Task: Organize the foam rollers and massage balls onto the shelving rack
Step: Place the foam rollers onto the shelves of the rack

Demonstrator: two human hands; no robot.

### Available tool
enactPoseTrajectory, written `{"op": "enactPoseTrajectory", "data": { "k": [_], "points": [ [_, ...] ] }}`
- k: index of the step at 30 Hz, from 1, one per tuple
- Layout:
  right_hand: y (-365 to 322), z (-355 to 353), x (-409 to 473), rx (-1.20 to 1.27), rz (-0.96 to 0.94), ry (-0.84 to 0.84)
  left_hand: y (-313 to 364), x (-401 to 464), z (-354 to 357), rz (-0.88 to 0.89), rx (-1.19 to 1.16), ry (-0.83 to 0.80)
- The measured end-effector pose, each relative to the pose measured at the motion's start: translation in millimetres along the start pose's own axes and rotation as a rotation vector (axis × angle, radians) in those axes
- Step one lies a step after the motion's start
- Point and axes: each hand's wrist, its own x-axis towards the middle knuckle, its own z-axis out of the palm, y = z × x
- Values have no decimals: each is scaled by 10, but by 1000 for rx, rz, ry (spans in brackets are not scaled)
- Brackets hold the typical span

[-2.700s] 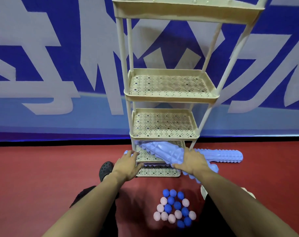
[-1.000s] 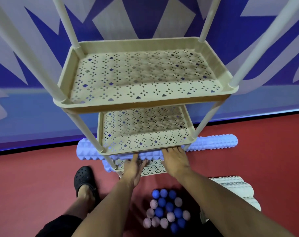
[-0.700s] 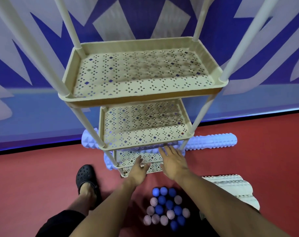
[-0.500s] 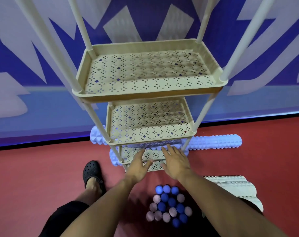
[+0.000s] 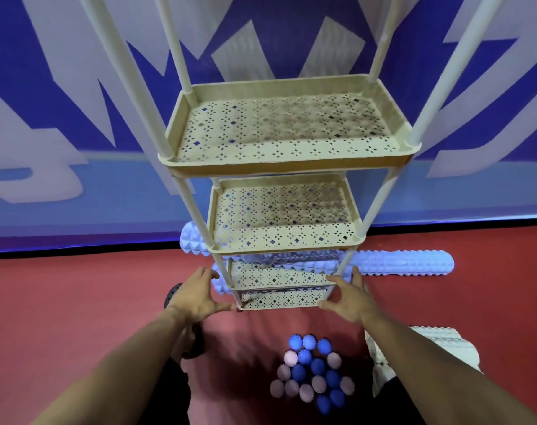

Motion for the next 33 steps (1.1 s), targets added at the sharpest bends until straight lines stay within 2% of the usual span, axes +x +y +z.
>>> {"op": "enactPoseTrajectory", "data": {
  "k": [4,8,14,19,25,28,33],
  "points": [
    [62,-7,157,183,-43,0,-438,292,-207,-150,9,95],
    [76,31,293,250,-103,13,-523,605,-412,-244,-97,145],
    [80,182,525,370,-100,62,-783,996,-371,-224,-69,59],
    [124,175,618,438,-105,66,-911,1051,-174,-91,-309,115],
    [81,99,600,531,-147,127,-736,822,-104,-109,-366,117],
    [90,120,591,541,-191,161,-652,651,-39,-171,-430,110],
    [136,157,507,517,-218,182,-445,543,81,-208,-535,182]
  ]
}}
